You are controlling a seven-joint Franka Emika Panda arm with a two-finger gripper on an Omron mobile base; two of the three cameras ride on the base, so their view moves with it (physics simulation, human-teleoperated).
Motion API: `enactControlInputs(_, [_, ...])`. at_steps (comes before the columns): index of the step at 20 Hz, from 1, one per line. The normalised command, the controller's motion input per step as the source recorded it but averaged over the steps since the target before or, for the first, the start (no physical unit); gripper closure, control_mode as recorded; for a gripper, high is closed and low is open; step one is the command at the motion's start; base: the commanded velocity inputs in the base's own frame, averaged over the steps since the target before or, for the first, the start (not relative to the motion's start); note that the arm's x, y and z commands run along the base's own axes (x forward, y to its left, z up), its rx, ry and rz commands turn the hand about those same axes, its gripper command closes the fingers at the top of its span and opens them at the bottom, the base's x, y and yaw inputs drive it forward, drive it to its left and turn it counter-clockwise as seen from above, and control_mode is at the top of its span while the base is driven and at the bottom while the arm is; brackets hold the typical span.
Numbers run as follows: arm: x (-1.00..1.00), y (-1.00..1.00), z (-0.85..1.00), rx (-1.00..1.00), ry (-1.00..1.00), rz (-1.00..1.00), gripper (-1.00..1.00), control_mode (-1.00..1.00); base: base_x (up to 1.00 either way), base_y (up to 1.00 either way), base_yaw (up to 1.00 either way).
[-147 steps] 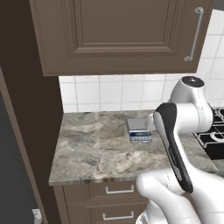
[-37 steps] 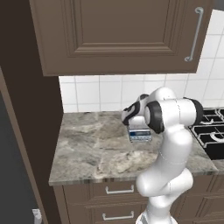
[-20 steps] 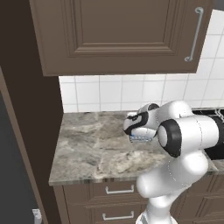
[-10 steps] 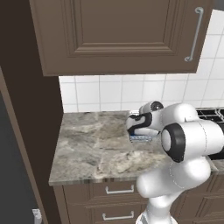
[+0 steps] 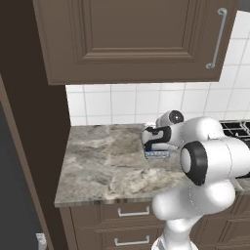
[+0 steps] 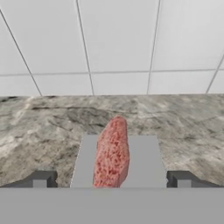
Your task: Take the steak from the fridge and place it on the digital scale on the counter by the fridge. Wait a few seconds for a reading, then move it to the plate on the dining counter.
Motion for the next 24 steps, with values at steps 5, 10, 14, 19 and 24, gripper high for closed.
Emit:
enactControlInputs(5, [-0.01,0.0,0.0,0.0,0.06,-0.02,-1.0,-1.0,0.0,0.0,0.0])
enactControlInputs(10, [0.0,0.0,0.05,0.0,0.04,-0.01,-1.0,-1.0,0.0,0.0,0.0])
enactControlInputs(14, [0.0,0.0,0.01,0.02,0.08,0.0,-1.0,-1.0,0.0,0.0,0.0])
enactControlInputs(19, [-0.01,0.01,0.01,0.02,0.06,0.0,-1.0,-1.0,0.0,0.0,0.0])
enactControlInputs(24, [0.0,0.0,0.03,0.03,0.11,-0.02,-1.0,-1.0,0.0,0.0,0.0])
